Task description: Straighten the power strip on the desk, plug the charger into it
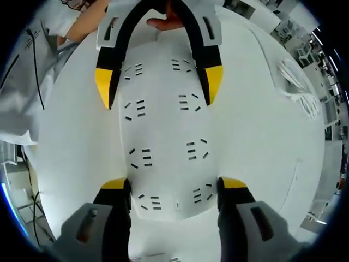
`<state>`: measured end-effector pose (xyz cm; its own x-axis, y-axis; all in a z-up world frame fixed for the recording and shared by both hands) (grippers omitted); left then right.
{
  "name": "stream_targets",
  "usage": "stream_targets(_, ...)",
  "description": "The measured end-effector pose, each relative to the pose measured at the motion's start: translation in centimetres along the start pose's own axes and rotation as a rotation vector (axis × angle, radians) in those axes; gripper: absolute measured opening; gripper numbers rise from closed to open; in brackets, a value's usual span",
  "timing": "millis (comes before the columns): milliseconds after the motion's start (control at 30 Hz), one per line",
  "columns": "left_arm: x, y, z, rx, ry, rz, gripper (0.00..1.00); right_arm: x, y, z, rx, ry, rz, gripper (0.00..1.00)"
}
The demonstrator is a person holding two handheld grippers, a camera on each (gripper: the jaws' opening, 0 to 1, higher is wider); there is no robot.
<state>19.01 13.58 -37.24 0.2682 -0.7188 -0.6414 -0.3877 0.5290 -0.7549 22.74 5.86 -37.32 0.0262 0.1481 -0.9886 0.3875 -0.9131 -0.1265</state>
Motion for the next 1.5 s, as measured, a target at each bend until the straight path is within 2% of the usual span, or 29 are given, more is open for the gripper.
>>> stream_targets(500, 0.2, -0.1, -0.1, -0.001, 0.006, -0.016, 0.74, 0.0, 0.0, 0.1, 0.020, 0.010, -0.037, 0.63)
stream_targets(700, 0.3, -0.3, -0.1, 0.015, 0.031, -0.015, 0.74, 0.0, 0.1, 0.1, 0.030, 0.010, -0.031, 0.63)
stream_targets(867, 0.4, -0.2, -0.4, 0.045, 0.035, 0.038, 0.74, -0.1, 0.1, 0.3, 0.044, 0.012, -0.029, 0.63)
stream_targets(1067, 0.4, 0.1, -1.0, 0.111, 0.054, 0.133, 0.74, -0.1, 0.2, 0.4, 0.069, 0.017, -0.048, 0.63)
stream_targets(1300, 0.3, 0.2, -1.2, 0.148, 0.078, 0.183, 0.73, -0.1, 0.2, 0.5, 0.093, 0.017, -0.049, 0.63)
stream_targets(1500, 0.4, 0.2, -1.1, 0.150, 0.077, 0.189, 0.73, -0.1, 0.2, 0.6, 0.096, 0.019, -0.049, 0.63)
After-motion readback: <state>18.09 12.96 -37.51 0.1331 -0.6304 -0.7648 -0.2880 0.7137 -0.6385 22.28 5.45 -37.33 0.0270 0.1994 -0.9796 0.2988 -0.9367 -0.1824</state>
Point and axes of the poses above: the point that each gripper's makers call its tool centre point, and the gripper's own axes: x roughly forward along the fingers, z roughly to its left, y roughly out of its underside, the point moved 1 cm from there along -x, roughly backward along the fingers, and after that the axes turned 2 degrees about -x, right-handed, at the moved point
